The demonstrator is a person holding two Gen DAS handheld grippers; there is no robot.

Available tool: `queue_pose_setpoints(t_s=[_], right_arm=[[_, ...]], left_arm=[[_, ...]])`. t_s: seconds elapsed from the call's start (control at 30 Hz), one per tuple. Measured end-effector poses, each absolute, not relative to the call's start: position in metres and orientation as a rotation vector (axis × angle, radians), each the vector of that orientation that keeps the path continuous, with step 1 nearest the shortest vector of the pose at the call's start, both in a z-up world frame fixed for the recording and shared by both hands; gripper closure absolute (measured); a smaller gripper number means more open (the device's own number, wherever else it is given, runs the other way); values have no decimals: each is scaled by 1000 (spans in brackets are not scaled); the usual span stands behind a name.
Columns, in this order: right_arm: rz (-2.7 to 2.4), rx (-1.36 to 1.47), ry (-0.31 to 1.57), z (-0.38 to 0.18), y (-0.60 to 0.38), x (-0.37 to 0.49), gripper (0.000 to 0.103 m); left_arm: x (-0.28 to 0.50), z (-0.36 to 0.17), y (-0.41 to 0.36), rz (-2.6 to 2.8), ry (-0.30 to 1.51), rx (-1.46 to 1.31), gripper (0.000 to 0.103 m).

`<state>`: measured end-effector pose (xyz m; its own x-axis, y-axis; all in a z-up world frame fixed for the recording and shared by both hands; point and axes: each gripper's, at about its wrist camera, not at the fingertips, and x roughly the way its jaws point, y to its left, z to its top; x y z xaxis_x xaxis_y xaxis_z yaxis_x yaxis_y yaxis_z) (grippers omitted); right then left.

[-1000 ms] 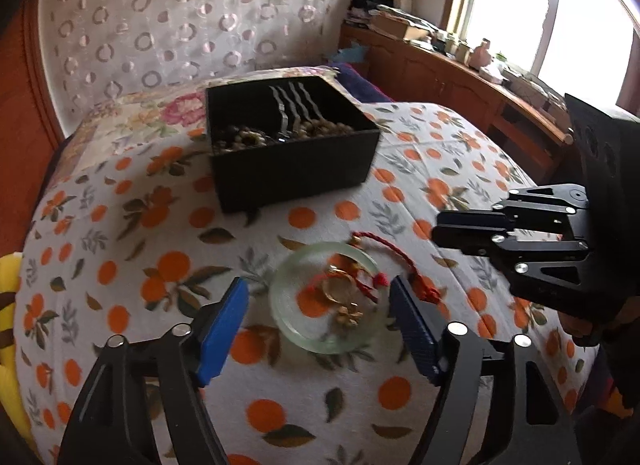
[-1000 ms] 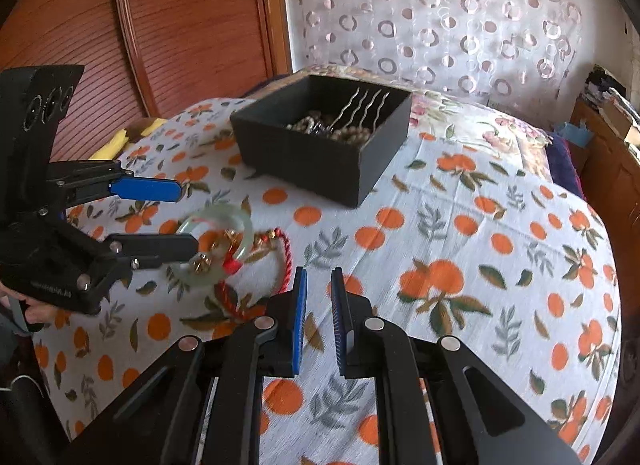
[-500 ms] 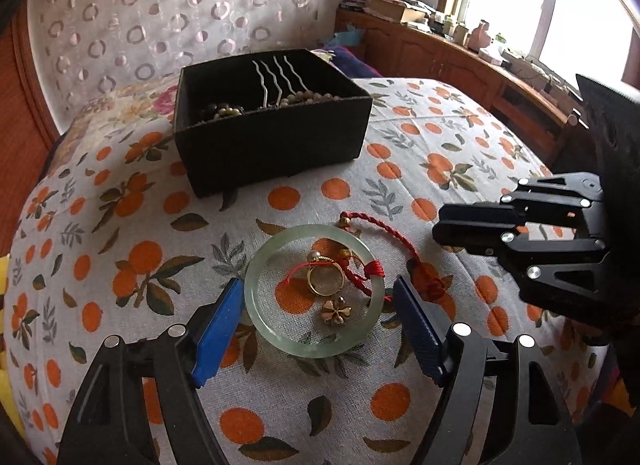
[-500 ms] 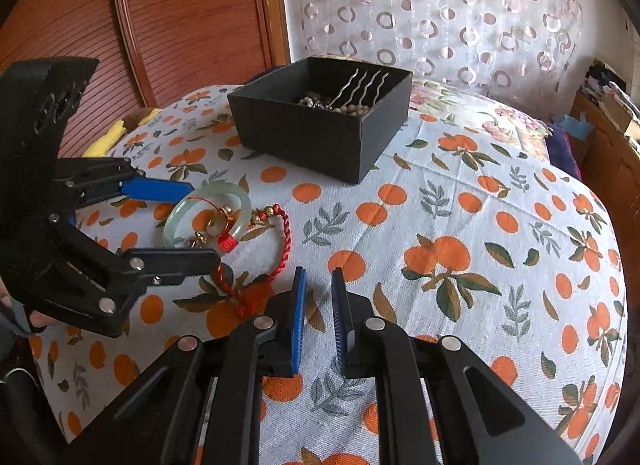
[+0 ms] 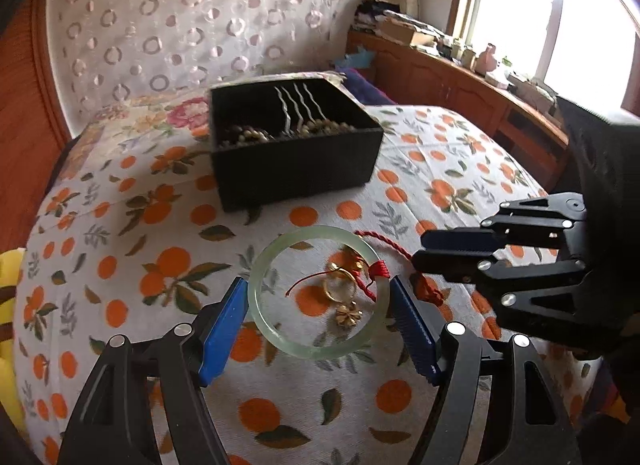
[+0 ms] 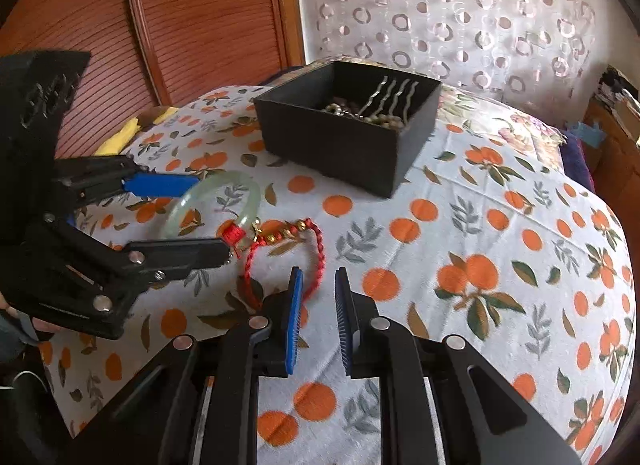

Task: Organize jewelry
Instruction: 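Grasp the jade bangle with the left tool while the right tool grasps the red cord charm, then carry the bangle and red cord over the box and open both tools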

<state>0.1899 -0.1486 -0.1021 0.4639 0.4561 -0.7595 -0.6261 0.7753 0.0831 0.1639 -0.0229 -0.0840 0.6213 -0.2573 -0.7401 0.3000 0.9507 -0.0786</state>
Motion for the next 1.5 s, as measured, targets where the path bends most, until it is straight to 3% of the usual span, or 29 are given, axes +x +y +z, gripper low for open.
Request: queue_pose_setpoints(t_s=[0.23,0.27,0.3,1.17,1.5], right_arm=[[652,-323,858,-106,-130,194,86],[660,-325,856,-106,-129,194,98],[666,-331,854,-106,-129,193,100],[718,-180,610,-11,-157,240,100],[723,-136,646,-30,-134,290,99]], left_arm=[[167,-67,-11,-287,796,39,34],[168,-65,-9,-283,792,35,34],[169,-63,-7,-278,785,31,34],[197,-29,16,-232,700,-3,34],[220,-20,13,-214,679,6,34]])
